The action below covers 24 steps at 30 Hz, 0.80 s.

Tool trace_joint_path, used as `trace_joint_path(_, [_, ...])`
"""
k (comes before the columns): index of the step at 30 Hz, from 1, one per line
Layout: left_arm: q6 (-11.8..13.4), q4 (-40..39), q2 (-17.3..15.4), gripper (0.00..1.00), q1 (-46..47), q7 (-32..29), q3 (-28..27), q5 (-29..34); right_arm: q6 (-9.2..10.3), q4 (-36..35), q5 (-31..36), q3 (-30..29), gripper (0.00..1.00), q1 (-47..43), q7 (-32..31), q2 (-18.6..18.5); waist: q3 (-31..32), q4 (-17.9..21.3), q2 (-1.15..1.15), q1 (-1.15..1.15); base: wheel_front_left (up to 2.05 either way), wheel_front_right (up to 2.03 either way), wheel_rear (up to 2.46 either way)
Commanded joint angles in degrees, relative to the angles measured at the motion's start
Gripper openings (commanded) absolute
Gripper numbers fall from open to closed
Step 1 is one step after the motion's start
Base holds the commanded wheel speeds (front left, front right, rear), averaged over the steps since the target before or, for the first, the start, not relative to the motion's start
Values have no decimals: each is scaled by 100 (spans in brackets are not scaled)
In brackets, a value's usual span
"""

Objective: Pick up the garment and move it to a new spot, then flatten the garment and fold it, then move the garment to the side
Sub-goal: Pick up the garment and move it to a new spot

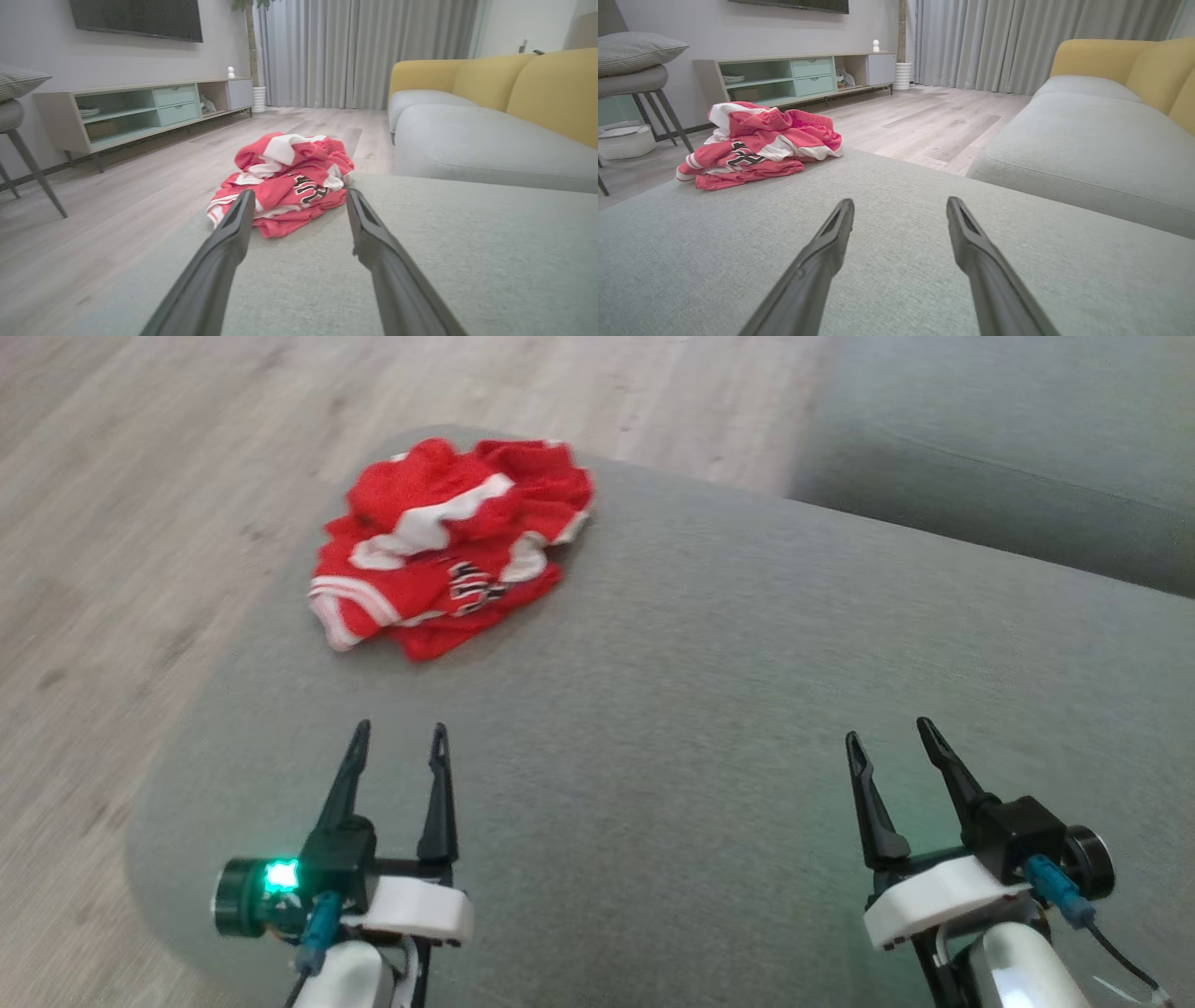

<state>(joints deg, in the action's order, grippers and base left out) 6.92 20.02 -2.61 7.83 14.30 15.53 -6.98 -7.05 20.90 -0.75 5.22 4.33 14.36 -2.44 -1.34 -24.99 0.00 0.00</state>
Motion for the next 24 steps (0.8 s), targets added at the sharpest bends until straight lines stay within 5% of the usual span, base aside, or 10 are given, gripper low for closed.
trace_joint_path(1, [32,-218,-27,100,194,70,-235,66,-44,-188,43,133,100,221,63,-43,-44,-265,0,0,0,0,0])
trace_joint_path(8, [77,-684,-56,100,511,70,-556,309,-44,-322,246,122,100,265,63,-43,-353,-292,0,0,0,0,0])
trace_joint_path(15, [-8,-1116,-236,100,2180,70,-725,617,-44,-745,652,101,100,774,63,-458,-1539,-45,0,0,0,0,0])
trace_joint_path(24, [-650,1049,-548,100,4434,10,-567,668,-44,-1096,757,235,100,1350,63,-1100,-2685,305,0,0,0,0,0])
